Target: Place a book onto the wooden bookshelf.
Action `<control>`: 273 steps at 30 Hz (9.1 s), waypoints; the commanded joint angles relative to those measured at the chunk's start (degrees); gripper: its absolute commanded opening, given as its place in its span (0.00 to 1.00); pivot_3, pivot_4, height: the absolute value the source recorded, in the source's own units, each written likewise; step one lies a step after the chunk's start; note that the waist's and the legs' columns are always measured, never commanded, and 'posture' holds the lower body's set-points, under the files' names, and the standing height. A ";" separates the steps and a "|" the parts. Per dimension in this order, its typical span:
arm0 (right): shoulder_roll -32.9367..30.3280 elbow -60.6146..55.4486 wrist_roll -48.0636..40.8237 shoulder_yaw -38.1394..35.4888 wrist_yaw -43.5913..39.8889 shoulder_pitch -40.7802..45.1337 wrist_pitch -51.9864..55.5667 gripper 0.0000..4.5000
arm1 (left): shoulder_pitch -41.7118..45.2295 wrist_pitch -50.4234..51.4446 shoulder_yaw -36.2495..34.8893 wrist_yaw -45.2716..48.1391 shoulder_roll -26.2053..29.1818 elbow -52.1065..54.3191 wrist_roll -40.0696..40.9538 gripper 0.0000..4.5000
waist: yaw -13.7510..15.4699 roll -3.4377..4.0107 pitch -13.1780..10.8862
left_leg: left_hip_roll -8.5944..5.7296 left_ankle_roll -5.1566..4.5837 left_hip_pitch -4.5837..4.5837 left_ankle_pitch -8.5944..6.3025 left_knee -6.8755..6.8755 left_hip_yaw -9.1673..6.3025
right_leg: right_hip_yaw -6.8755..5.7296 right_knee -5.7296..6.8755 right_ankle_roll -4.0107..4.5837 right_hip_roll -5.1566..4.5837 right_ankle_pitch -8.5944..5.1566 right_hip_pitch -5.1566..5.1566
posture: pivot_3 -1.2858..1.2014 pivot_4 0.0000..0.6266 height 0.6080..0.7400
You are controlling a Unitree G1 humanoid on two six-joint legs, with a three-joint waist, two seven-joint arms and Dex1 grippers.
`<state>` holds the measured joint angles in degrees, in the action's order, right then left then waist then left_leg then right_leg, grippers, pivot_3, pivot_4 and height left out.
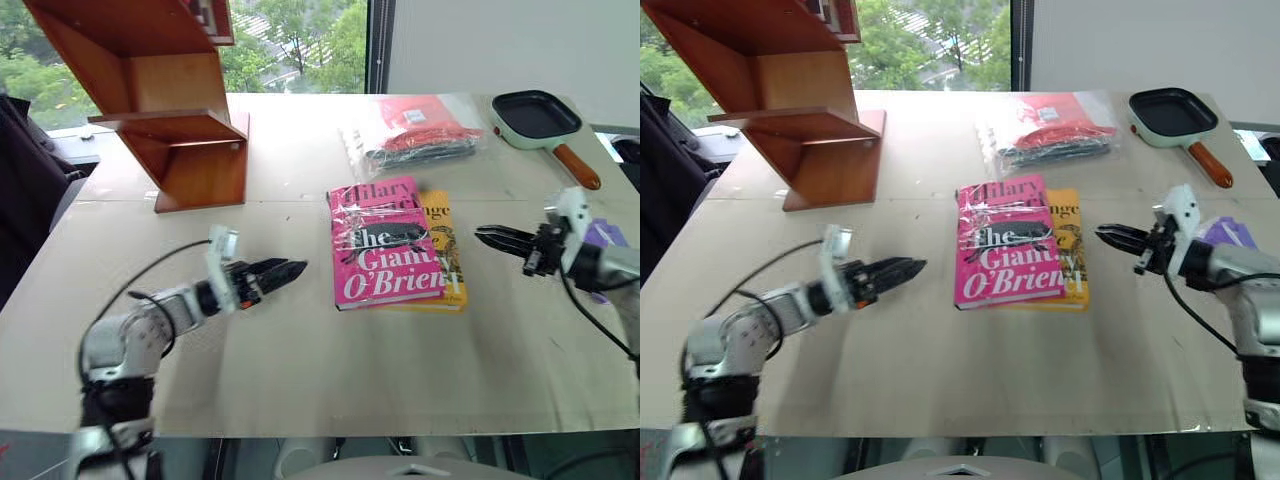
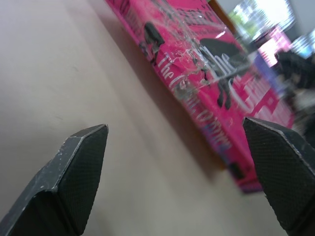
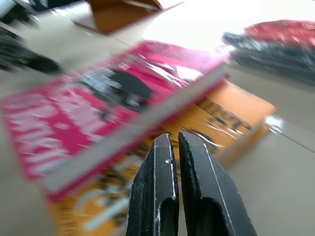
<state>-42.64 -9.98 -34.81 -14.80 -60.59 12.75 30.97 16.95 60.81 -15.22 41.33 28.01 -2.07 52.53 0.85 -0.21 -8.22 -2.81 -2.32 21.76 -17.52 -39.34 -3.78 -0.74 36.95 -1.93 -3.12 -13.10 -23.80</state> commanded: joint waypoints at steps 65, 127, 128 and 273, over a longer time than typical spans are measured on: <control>-0.26 1.92 -20.17 -2.49 -4.04 16.29 3.52 1.00 | 7.99 -61.38 -2.20 -6.90 46.90 9.08 -68.30 0.14 | 0.44 -0.51 -0.63 | -0.06 -0.02 0.39 -0.01 0.23 0.13 | 0.20 -0.30 -0.11 -0.06 0.08 -0.43 | 0.52 0.24 0.85; 1.44 -7.07 -19.53 -7.10 4.39 7.16 0.12 1.00 | 56.79 -87.85 28.47 -9.88 37.16 -63.65 -81.78 1.00 | -1.64 -0.81 -0.54 | -0.14 -0.05 0.16 0.00 -0.11 0.45 | 0.18 0.88 -0.18 0.01 0.06 -0.59 | 0.52 0.24 0.85; 1.42 -6.96 -19.45 -7.01 4.31 7.24 0.09 1.00 | 55.65 -87.69 28.05 -9.10 37.67 -62.98 -81.17 1.00 | -1.67 -0.81 -0.54 | -0.15 -0.05 0.16 0.00 -0.11 0.46 | 0.19 0.88 -0.18 0.00 0.06 -0.60 | 0.52 0.24 0.85; -0.33 -6.29 -17.36 -7.73 3.60 4.14 -0.24 1.00 | 30.57 -77.87 9.57 -43.77 -15.18 -27.55 -54.23 0.01 | 0.17 -0.96 -0.37 | -0.17 -0.02 0.22 -0.01 -0.54 0.35 | 0.48 0.66 -0.18 -0.04 0.09 -0.47 | 0.52 0.24 0.85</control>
<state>-42.91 -15.29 -52.13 -22.09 -56.75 16.68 32.02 47.64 -16.84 -7.61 -5.26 12.40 -34.21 -1.77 1.02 -1.17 -8.59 -2.98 -2.34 21.99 -17.54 -39.88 -3.43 -0.26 37.59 -2.11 -3.17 -13.01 -24.27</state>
